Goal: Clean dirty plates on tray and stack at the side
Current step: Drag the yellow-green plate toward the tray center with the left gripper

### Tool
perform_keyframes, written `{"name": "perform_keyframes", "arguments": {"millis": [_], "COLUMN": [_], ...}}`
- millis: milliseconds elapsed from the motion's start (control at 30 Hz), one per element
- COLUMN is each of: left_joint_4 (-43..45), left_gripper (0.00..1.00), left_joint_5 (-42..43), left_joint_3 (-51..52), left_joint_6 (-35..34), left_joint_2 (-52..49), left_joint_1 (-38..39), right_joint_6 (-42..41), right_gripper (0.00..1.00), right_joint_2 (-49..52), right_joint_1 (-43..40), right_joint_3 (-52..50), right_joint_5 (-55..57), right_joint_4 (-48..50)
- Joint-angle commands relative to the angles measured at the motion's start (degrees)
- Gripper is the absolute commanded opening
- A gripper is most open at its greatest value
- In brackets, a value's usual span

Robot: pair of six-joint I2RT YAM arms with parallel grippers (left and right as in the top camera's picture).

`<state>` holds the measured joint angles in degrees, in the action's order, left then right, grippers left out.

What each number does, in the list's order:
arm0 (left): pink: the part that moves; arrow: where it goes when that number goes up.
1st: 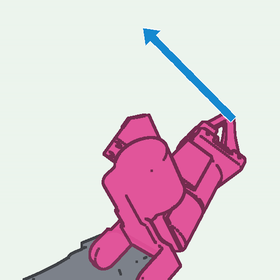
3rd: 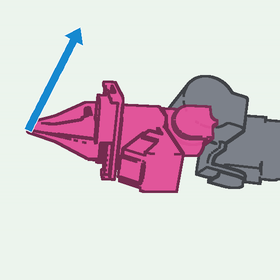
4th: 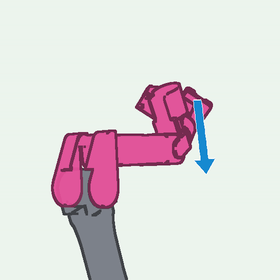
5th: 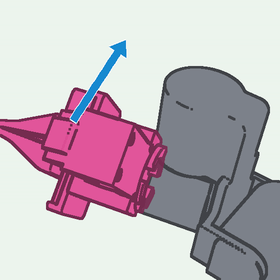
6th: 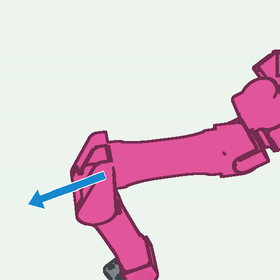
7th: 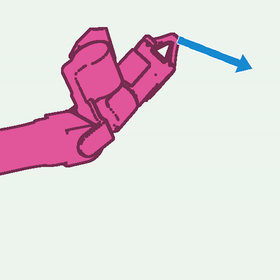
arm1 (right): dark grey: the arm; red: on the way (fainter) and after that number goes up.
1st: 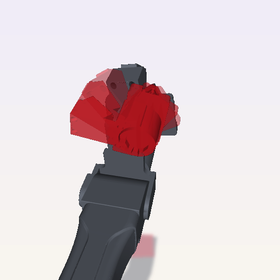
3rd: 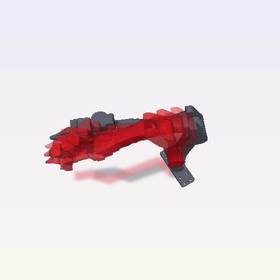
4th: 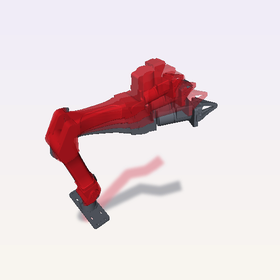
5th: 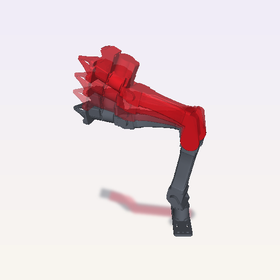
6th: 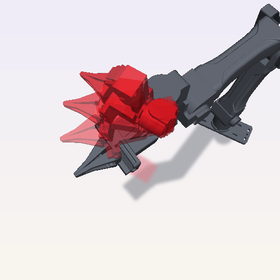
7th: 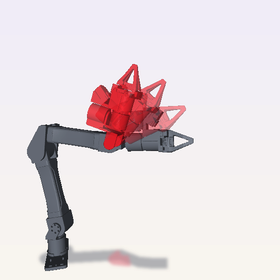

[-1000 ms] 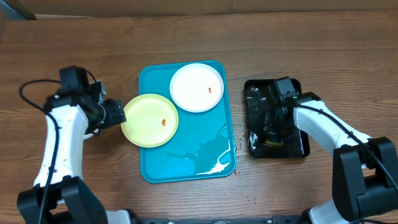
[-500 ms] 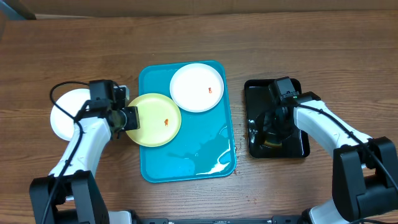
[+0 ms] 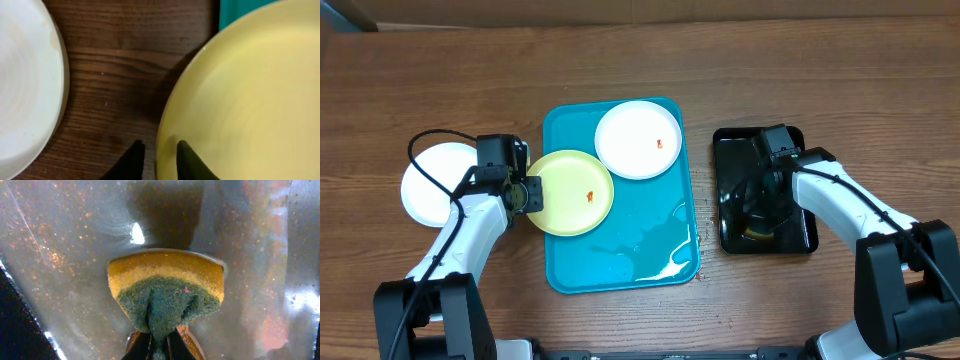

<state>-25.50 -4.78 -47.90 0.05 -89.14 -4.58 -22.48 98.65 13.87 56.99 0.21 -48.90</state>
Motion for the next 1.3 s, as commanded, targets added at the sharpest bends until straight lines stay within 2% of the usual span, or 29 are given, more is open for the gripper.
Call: {"name": "perform_keyframes", "arguments": {"millis": [0,167,200,233,267,300,333,567,800,867,900,1000,1100,1267], "left_joint_4": [0.9,0.7,0.7,0.7,0.7,0.6,0.4,-1.1,-3.3,-4.1,-4.6,-6.2,-7.8,-9.6], "left_gripper": [0.17,0.13,0.25,0.28,0.2,0.08,0.04,0.04,0.04,0.17,0.33,0.47,0.55,0.61], "left_joint_5": [1.7,1.8,1.8,1.8,1.8,1.8,1.8,1.6,1.6,1.7,1.7,1.6,1.1,-6.2], "left_joint_3": [0.5,0.5,0.5,0.5,0.5,0.5,0.5,0.4,0.4,0.3,0.3,-0.3,-0.8,-0.7], "left_joint_6": [0.2,0.2,0.2,0.2,0.2,0.2,0.2,0.2,0.2,0.2,0.2,0.1,0.1,-2.4], "left_joint_2": [0.1,-2.9,-4.0,-4.9,-5.6,-6.3,-6.8,-5.4,0.2,1.9,2.6,5.5,8.0,8.4], "left_joint_1": [0.1,0.1,0.1,0.1,0.1,0.1,0.1,0.1,0.1,0.1,0.1,0.1,0.1,0.0], "right_joint_6": [-0.1,-0.1,-0.1,-0.1,-0.1,-0.1,-0.1,0.0,-0.1,0.0,0.0,0.0,0.0,0.0], "right_gripper": [0.04,0.04,0.04,0.04,0.04,0.04,0.04,0.04,0.04,0.04,0.04,0.04,0.04,0.04], "right_joint_2": [0.4,0.4,0.4,0.4,0.4,0.4,0.4,0.4,0.4,0.4,0.4,0.4,0.4,0.4], "right_joint_1": [-0.1,-0.1,-0.1,-0.1,-0.1,-0.1,-0.1,-0.1,-0.1,-0.1,-0.1,-0.1,-0.1,-0.1], "right_joint_3": [1.2,1.2,1.2,1.2,1.2,1.2,1.2,1.2,1.2,1.2,1.2,1.2,1.2,1.2], "right_joint_5": [-0.5,-0.5,-0.5,-0.5,-0.5,-0.5,-0.5,-0.5,-0.5,-0.5,-0.5,-0.5,-0.5,-0.5], "right_joint_4": [-0.5,-0.7,-0.7,-0.7,-0.8,-0.8,-0.8,-0.9,-0.9,-0.9,-0.9,-0.9,-0.9,-1.0]}}
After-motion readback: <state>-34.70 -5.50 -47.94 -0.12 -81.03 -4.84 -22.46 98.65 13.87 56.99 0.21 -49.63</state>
